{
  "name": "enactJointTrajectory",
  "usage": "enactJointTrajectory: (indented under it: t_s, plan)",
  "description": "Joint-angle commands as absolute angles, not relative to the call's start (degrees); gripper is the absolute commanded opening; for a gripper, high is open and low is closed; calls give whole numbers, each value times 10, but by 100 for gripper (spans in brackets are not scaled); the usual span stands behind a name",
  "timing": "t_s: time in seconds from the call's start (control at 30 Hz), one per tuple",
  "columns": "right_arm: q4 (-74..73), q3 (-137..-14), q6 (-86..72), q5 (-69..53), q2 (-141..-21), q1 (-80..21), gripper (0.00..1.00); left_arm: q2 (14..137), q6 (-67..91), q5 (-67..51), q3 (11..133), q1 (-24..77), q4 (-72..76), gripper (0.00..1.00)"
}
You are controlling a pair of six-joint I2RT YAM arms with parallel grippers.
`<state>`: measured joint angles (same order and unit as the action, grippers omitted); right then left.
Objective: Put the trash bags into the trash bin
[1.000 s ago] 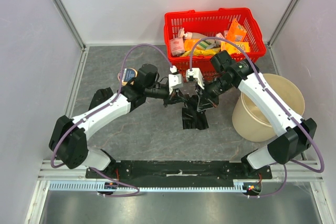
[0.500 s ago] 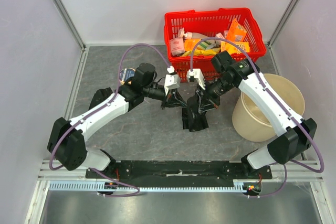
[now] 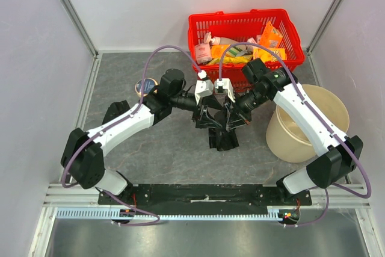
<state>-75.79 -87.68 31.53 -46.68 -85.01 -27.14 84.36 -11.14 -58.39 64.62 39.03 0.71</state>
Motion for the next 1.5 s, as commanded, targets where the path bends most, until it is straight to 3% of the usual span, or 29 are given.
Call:
enactJointTrajectory:
  t_s: [0.0, 0.17, 0.57, 0.63, 0.77, 0.93, 1.13, 1.2, 1.33, 1.47]
  plan:
    - [-771, -904, 310, -494, -848, -269, 0, 859, -56, -562, 651, 401, 86, 82]
    - [-770, -903, 312, -497, -848, -270, 0, 869, -32, -561, 657, 404, 105, 77]
    - [-770, -902, 313, -498, -846, -270, 0, 876, -20, -590, 658, 408, 105, 19]
    - [-771, -902, 312, -496, -846, -271, 0, 877, -20, -597, 658, 409, 105, 2]
    - [-770, -904, 309, -478, -844, -270, 0, 871, -26, -602, 647, 408, 103, 2]
    - [-771, -911, 301, -451, -842, -267, 13, 854, -68, -602, 633, 406, 70, 2]
    - [-771, -910, 298, -432, -836, -262, 16, 829, -104, -594, 618, 397, 40, 2]
    - [-772, -908, 299, -432, -834, -262, 14, 824, -108, -595, 615, 395, 37, 2]
    - [-770, -909, 298, -434, -836, -260, 0, 824, -101, -599, 616, 394, 40, 2]
    - [-770, -909, 297, -435, -838, -261, 0, 825, -85, -593, 620, 394, 58, 2]
